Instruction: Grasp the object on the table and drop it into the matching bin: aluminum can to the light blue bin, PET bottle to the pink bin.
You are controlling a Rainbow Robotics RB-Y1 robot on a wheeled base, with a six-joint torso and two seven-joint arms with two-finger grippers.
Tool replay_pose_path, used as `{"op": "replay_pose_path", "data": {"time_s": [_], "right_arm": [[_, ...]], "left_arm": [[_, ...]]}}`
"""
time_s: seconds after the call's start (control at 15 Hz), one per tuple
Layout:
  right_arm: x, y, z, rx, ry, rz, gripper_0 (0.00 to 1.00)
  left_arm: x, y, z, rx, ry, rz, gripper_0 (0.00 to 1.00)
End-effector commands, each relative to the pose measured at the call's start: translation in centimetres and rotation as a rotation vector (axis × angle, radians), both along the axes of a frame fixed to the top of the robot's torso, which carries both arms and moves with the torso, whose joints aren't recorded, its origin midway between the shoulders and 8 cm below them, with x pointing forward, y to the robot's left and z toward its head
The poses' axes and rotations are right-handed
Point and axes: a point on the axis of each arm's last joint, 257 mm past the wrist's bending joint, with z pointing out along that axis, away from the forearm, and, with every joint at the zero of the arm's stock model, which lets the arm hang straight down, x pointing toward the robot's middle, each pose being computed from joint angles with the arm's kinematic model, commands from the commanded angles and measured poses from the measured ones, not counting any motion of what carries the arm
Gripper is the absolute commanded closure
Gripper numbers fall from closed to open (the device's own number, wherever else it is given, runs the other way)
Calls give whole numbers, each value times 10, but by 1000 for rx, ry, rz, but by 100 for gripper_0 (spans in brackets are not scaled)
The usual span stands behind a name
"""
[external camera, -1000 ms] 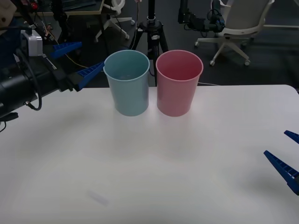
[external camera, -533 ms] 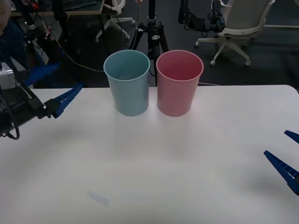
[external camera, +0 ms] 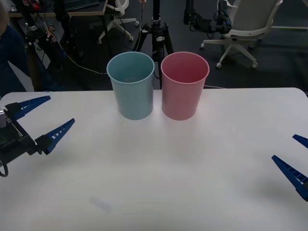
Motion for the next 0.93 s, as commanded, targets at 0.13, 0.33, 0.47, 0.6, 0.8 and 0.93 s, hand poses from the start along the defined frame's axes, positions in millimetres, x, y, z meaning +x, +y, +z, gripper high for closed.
{"op": "replay_pose_path", "data": {"time_s": [0.13, 0.33, 0.47, 0.6, 0.8, 0.93], "right_arm": [[0, 0, 0, 0, 0, 0, 0], [0, 0, 0, 0, 0, 0, 0], [0, 0, 0, 0, 0, 0, 0], [0, 0, 0, 0, 0, 0, 0], [0, 0, 0, 0, 0, 0, 0], [0, 0, 0, 0, 0, 0, 0]], "left_arm": [[-30, 4, -22, -7, 34, 46, 0], [-51, 9, -29, -25, 99, 64, 0], [-57, 15, -34, -18, 107, 72, 0], [-61, 15, -36, -14, 113, 68, 0], [-66, 15, -41, -14, 128, 63, 0], [-67, 15, -42, -16, 131, 61, 0]]}}
